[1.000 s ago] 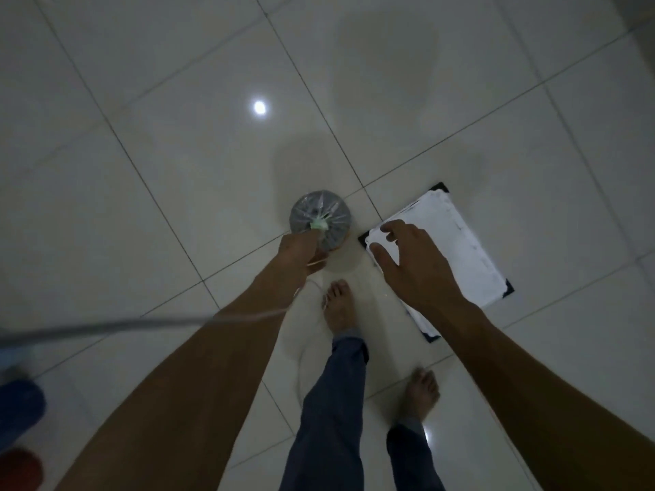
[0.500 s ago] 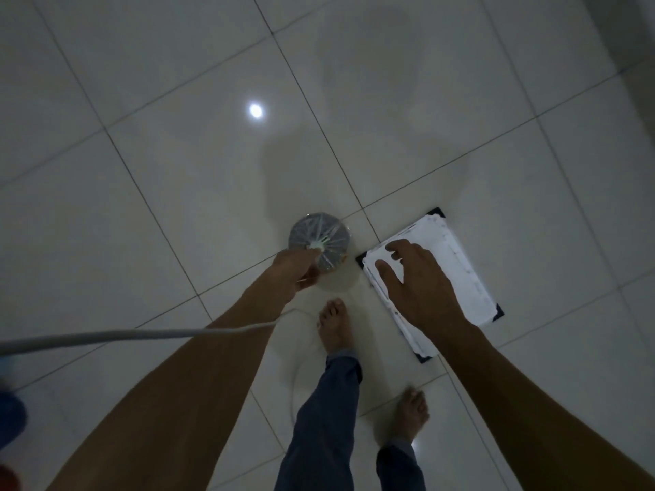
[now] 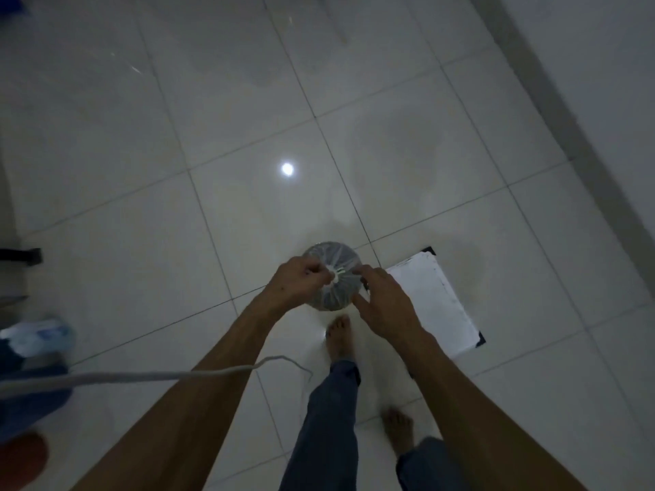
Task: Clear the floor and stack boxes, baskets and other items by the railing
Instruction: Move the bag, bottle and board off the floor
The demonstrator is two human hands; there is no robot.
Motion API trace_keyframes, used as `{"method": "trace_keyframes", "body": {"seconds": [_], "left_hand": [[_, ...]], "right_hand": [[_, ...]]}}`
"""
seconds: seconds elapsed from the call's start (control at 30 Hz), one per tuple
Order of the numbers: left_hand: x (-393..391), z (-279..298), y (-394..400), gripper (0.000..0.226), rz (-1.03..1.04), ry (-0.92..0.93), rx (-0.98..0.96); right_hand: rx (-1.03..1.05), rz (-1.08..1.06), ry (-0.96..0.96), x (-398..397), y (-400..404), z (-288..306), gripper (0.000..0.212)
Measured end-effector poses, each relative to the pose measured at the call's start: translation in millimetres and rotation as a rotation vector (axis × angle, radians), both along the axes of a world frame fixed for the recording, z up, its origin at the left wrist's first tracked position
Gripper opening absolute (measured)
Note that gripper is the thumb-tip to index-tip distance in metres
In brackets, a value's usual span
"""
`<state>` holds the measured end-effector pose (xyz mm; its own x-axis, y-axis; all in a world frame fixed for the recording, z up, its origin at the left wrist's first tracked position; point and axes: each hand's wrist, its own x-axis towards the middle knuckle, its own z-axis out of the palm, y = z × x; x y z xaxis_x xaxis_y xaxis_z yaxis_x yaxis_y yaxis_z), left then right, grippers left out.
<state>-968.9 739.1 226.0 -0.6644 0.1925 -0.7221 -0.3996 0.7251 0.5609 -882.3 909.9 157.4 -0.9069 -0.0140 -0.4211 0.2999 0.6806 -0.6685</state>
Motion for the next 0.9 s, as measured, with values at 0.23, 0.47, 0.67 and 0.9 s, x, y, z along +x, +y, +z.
{"method": "trace_keyframes", "body": {"seconds": [0.23,0.47,0.67,0.9], "left_hand": [[65.7,159.2,-16.2,0.017,0.162,0.133,0.261],[153.1,292.8,-6.6,0.032,0.212,0.316,0.445],[224.7,361.7,-7.6,0.024,0.376,0.453,0.593],[311.3,390.2,-72.1,0.031,0.655,0.559,0.514]], "right_hand": [[-0.201,0.005,0.038,43.2,-16.4,97.2,0.061],[-0.135,0.142,0.433,96.3,11.3,206.2,0.040],[-0.072,0.311,0.568,149.4,10.7,298.4,0.027],[-0.205,0.446,0.536,200.7,-25.2,358.7,0.026]]}}
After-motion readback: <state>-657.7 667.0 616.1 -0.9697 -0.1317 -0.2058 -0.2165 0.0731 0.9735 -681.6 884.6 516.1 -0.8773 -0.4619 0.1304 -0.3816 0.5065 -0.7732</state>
